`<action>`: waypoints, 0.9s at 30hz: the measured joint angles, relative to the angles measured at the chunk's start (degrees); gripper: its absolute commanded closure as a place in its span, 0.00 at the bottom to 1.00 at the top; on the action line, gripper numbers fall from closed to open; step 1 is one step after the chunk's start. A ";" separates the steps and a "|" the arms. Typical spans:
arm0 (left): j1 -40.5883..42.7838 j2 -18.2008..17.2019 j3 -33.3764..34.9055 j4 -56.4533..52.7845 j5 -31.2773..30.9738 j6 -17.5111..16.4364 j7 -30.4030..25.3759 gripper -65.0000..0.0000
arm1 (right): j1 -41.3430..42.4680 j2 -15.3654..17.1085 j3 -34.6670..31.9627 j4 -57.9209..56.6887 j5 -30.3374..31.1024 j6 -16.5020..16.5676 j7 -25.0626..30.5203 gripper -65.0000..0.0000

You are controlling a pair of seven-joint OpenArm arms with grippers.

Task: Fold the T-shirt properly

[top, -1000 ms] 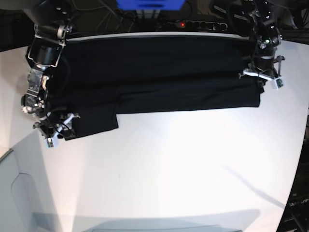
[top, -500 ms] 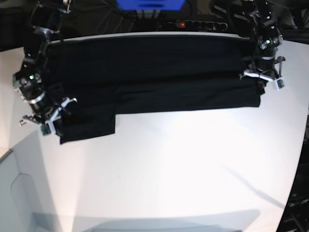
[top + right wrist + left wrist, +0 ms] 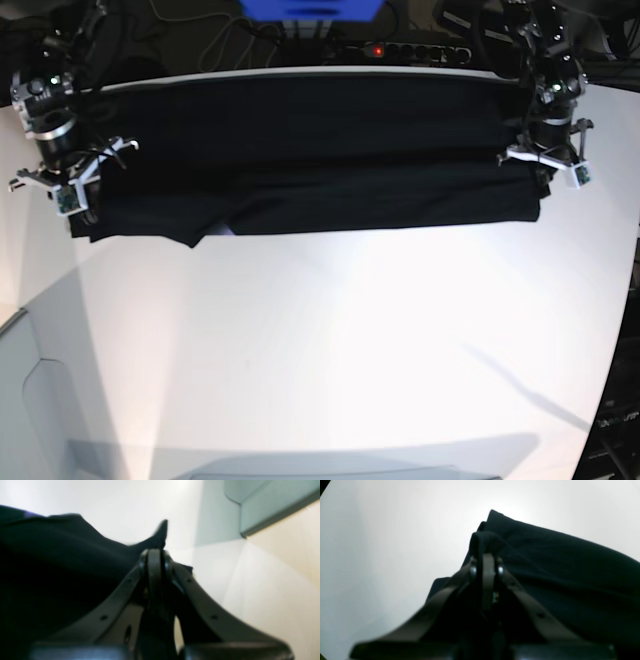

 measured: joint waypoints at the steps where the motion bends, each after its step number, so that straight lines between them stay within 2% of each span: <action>1: 0.02 0.00 0.00 0.39 0.02 0.02 0.17 1.00 | -0.70 -0.02 0.15 0.13 0.02 0.02 0.07 1.00; 3: 0.04 -0.02 0.00 1.62 0.02 0.02 0.22 1.00 | -2.47 -0.07 0.09 0.50 0.07 0.04 0.31 1.00; 7: 0.22 -0.02 0.09 4.68 0.00 0.02 0.13 1.00 | -6.60 -0.04 0.28 0.72 0.07 0.07 6.95 1.00; 10: 0.35 -0.02 0.09 5.14 -0.04 0.02 0.07 1.00 | -8.63 -0.42 2.93 0.72 0.04 0.15 11.15 1.00; 13: 0.37 0.00 0.09 5.14 0.02 0.02 0.22 1.00 | -9.07 -3.21 5.55 0.70 -0.37 0.15 13.70 1.00; 22: 1.03 -0.02 0.11 5.14 -0.02 0.02 0.24 1.00 | -9.09 -7.76 11.10 0.70 -0.37 0.22 14.45 1.00; 27: 1.73 0.02 0.11 5.09 -0.02 0.02 0.04 1.00 | -14.16 -7.85 9.64 0.70 -0.33 0.28 14.62 1.00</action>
